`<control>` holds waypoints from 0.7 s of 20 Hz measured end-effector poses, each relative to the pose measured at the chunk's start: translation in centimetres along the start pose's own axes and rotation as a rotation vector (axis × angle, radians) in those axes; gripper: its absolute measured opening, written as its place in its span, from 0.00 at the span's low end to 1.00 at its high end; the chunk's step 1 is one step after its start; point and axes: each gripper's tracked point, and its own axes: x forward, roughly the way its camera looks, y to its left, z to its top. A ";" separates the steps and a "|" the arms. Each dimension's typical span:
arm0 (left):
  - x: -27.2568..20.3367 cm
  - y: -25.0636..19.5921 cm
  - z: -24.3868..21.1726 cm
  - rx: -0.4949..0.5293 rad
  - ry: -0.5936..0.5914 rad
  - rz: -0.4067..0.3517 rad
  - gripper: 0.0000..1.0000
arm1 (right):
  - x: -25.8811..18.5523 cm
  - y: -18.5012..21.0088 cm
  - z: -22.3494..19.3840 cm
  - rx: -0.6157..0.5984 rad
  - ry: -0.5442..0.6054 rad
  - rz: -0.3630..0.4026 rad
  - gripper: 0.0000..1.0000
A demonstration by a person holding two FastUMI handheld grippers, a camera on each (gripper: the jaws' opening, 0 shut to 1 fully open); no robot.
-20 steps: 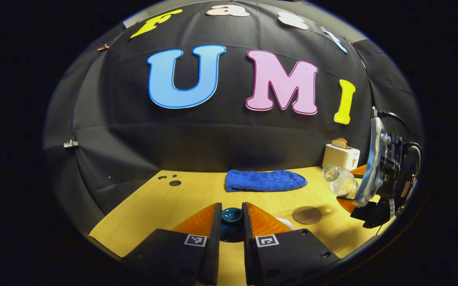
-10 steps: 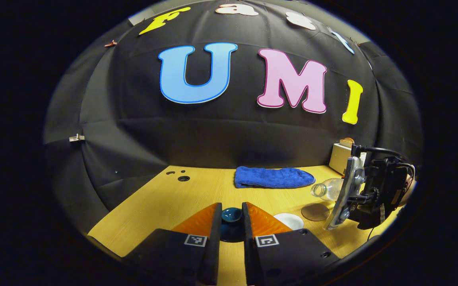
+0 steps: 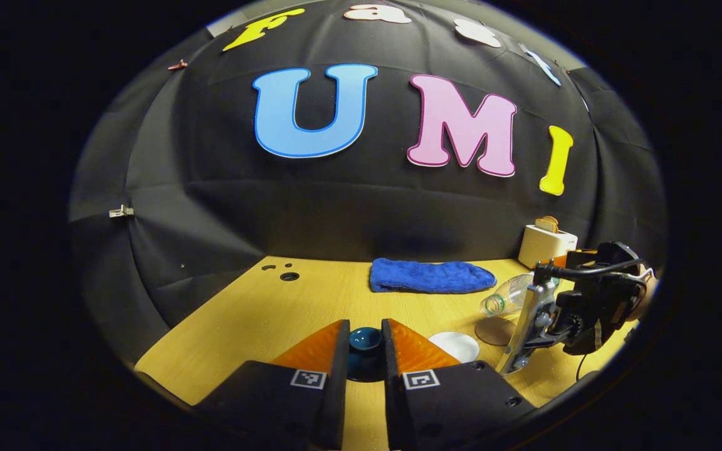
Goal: Open the teacup lid with one hand, grasp the water bottle and pour water into the teacup with the other hand; after pouring, place the water bottle on the coaster and then close the teacup lid.
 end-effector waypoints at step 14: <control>-0.3 0.5 -0.3 -0.016 0.003 0.014 0.30 | 0.4 -1.5 0.2 -0.157 -0.016 -0.036 0.71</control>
